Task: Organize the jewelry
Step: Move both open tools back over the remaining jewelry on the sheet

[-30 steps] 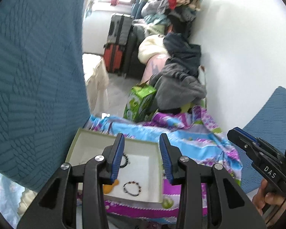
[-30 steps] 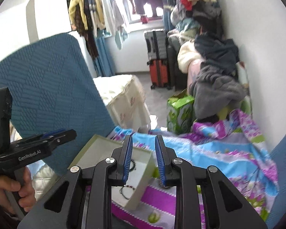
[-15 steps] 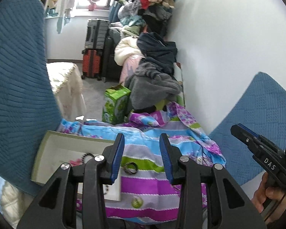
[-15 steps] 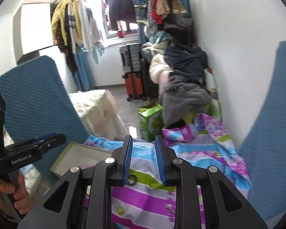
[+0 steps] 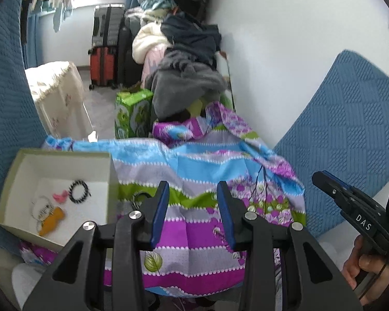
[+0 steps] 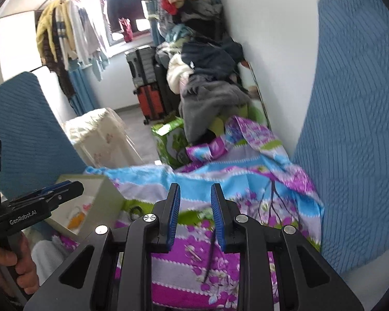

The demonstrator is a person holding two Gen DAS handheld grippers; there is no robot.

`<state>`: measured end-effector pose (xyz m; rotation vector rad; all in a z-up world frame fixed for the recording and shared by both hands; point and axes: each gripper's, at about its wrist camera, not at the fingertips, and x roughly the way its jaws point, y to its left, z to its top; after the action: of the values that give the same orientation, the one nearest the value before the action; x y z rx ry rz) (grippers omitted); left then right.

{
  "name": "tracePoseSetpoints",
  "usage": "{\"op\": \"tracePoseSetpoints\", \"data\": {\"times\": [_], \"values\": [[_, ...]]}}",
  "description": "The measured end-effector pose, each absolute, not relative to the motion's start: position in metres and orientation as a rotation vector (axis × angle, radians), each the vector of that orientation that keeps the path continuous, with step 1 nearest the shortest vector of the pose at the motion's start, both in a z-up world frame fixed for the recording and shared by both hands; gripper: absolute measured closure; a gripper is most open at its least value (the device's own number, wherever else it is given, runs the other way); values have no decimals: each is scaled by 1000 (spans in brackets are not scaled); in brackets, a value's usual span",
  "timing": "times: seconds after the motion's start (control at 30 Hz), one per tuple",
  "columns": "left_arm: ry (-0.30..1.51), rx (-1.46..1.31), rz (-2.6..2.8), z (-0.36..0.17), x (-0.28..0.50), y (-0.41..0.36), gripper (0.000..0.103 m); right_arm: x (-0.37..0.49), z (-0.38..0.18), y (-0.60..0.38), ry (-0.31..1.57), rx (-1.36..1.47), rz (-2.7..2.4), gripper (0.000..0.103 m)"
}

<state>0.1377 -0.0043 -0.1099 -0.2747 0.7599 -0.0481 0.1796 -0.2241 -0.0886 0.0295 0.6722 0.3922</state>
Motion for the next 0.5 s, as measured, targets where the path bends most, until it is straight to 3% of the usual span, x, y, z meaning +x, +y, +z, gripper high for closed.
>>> {"op": "tracePoseSetpoints", "data": {"times": [0.5], "values": [[866, -241, 26, -194, 175, -18, 64, 211, -196, -224, 852, 39, 374, 80]]}}
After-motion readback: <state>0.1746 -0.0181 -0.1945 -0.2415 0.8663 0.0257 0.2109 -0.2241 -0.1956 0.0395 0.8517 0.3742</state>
